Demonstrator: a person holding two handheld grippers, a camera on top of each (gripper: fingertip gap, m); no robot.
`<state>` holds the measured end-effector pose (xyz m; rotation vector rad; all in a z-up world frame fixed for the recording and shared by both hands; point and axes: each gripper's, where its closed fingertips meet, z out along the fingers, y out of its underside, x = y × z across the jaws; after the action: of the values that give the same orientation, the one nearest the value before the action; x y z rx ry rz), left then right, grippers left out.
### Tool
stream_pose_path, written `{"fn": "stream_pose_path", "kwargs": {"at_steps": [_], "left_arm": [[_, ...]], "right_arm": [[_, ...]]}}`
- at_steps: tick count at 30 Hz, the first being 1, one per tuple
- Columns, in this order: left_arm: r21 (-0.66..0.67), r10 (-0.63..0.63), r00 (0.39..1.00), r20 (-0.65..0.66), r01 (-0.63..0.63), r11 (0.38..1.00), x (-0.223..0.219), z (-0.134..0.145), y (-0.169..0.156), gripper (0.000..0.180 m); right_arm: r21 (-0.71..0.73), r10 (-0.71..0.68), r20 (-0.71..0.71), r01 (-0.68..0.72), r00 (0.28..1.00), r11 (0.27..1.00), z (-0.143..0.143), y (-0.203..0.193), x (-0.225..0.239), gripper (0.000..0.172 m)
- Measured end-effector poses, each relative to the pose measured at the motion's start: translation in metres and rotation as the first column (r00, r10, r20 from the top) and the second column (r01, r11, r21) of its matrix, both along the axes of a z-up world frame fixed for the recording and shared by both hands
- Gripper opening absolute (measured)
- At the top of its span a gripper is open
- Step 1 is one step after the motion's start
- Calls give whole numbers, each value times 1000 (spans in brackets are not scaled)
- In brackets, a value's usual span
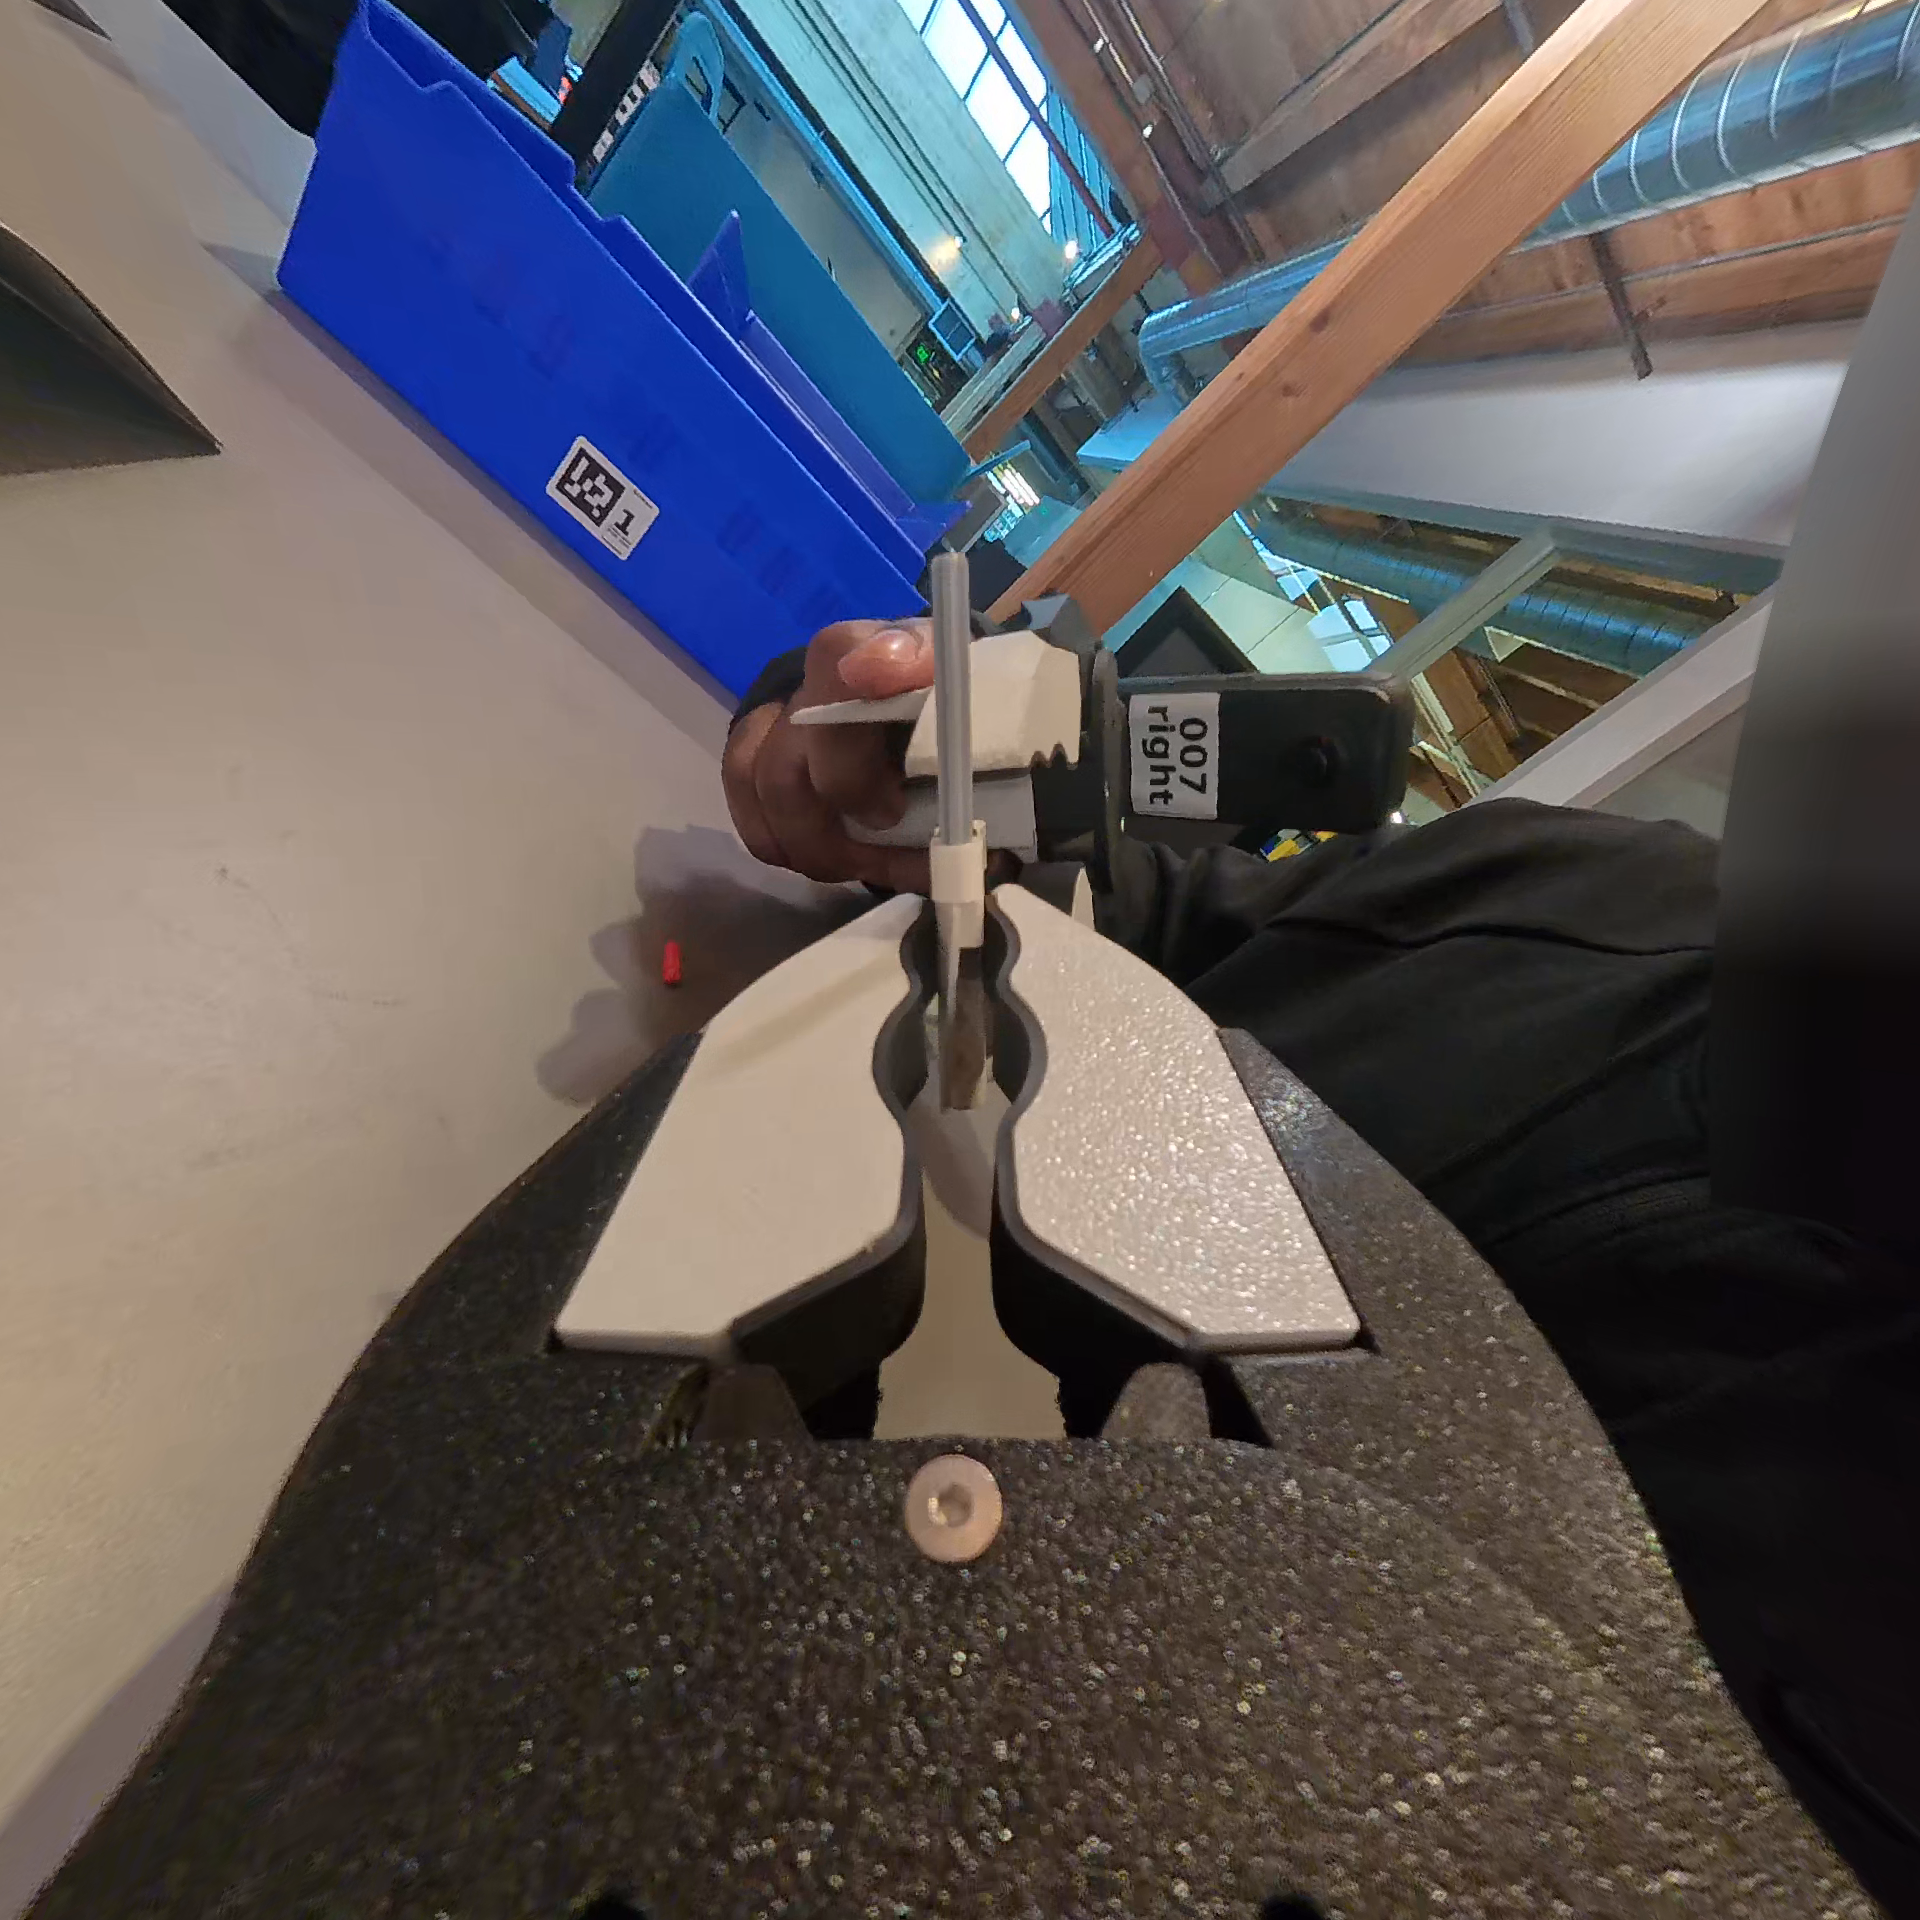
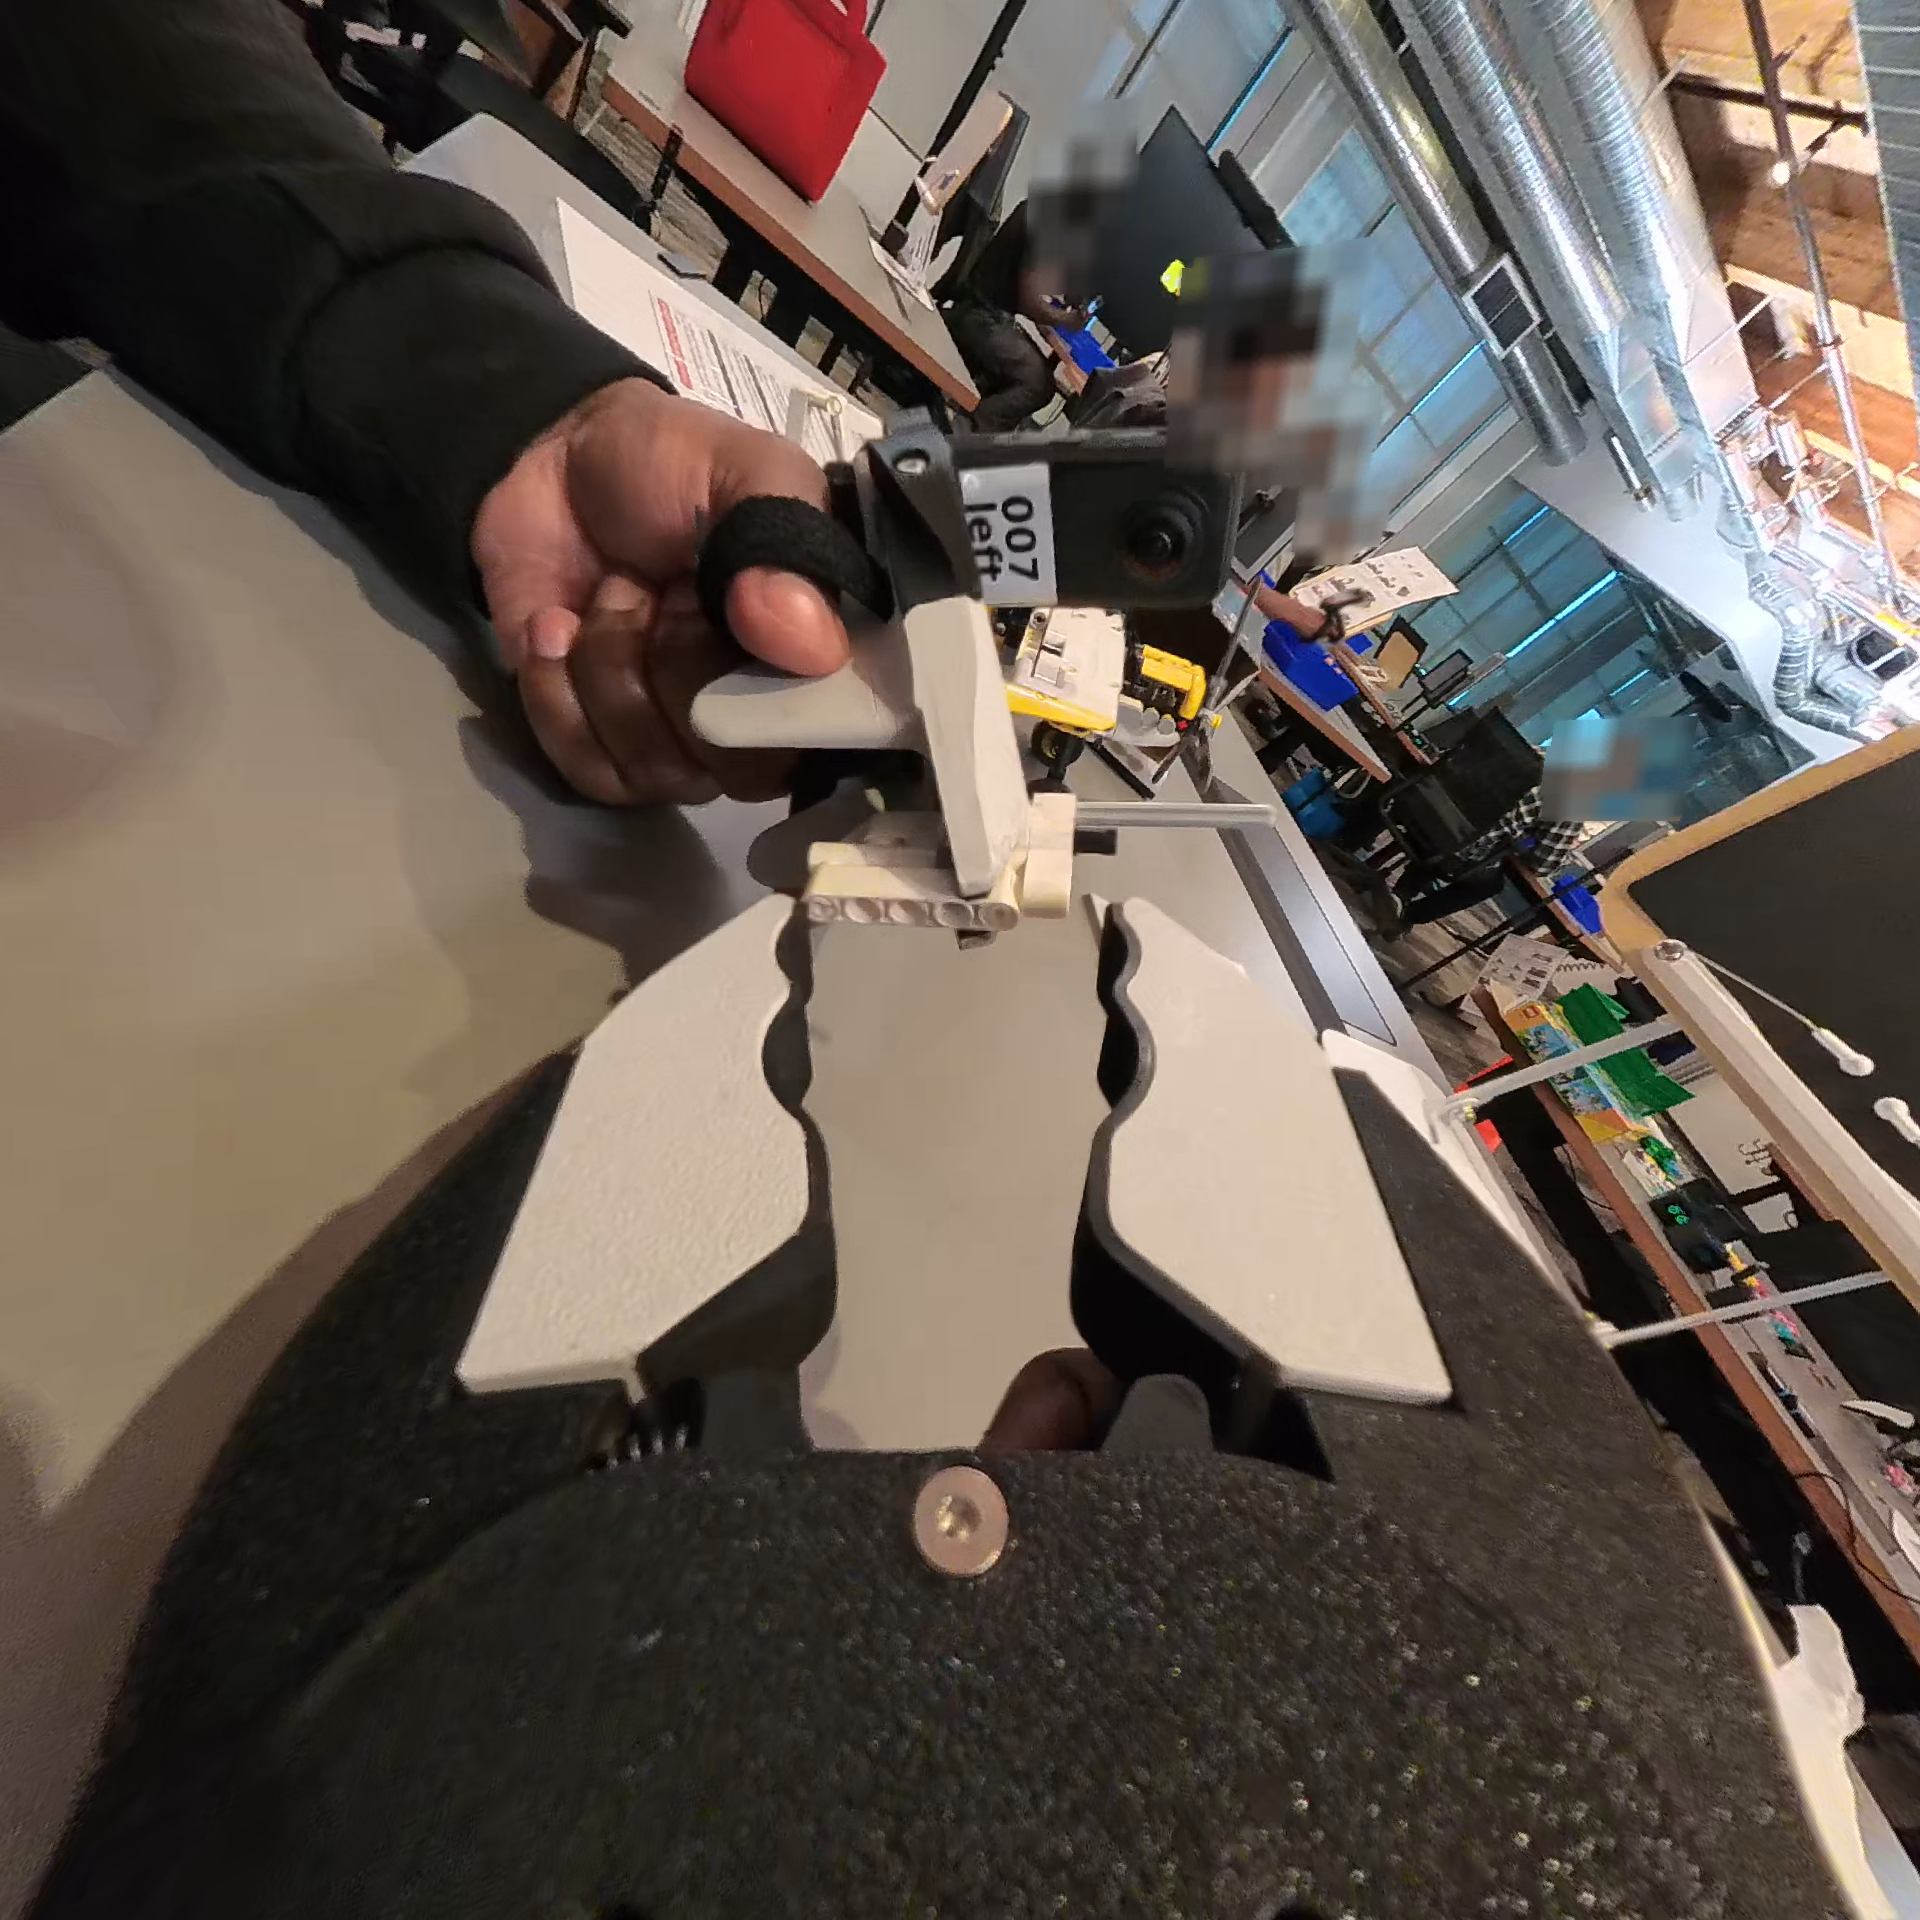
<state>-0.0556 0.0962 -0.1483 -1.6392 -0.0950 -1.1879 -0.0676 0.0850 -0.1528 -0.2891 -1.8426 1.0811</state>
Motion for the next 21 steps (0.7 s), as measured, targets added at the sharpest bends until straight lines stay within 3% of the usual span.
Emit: {"fn": "stream_pose_path", "kwargs": {"at_steps": [10, 13, 21], "left_arm": [[24, 52, 998, 32, -53, 998, -5, 4, 4, 7], [26, 49, 998, 34, -50, 998, -4, 4, 4, 7], [28, 21, 999, 40, -22, 999, -1, 5, 2, 8]], "right_arm": [[39, -51, -33, 52, 998, 998, -4, -5, -6, 64], [33, -79, -63, 81, 995, 996, 0, -1, -9, 51], [12, -50, -44, 51, 998, 999, 1, -3, -6, 51]]}}
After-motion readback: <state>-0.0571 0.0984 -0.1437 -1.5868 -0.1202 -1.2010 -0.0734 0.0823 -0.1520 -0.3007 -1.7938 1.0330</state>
